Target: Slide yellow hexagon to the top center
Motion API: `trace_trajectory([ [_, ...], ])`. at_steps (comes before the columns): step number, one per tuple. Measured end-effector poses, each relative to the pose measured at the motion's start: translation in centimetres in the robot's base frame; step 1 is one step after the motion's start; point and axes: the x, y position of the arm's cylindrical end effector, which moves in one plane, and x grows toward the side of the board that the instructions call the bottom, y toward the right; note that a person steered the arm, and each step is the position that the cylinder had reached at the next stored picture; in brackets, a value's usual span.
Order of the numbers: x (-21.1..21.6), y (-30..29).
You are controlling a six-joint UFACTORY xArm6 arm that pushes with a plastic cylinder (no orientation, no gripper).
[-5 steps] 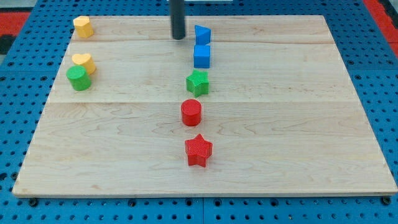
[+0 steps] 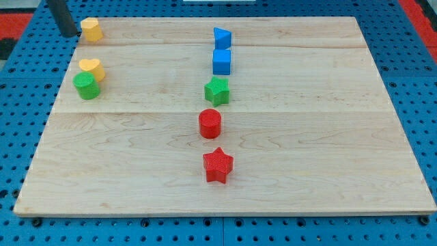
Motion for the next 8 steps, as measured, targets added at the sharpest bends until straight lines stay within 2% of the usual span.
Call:
trace_trajectory([
  [1,-0.8,2.2],
  [3,0.5,20.5],
  [5,3.0,20.2],
  [7,0.8,24.9],
  [8,-0.4,25.1],
])
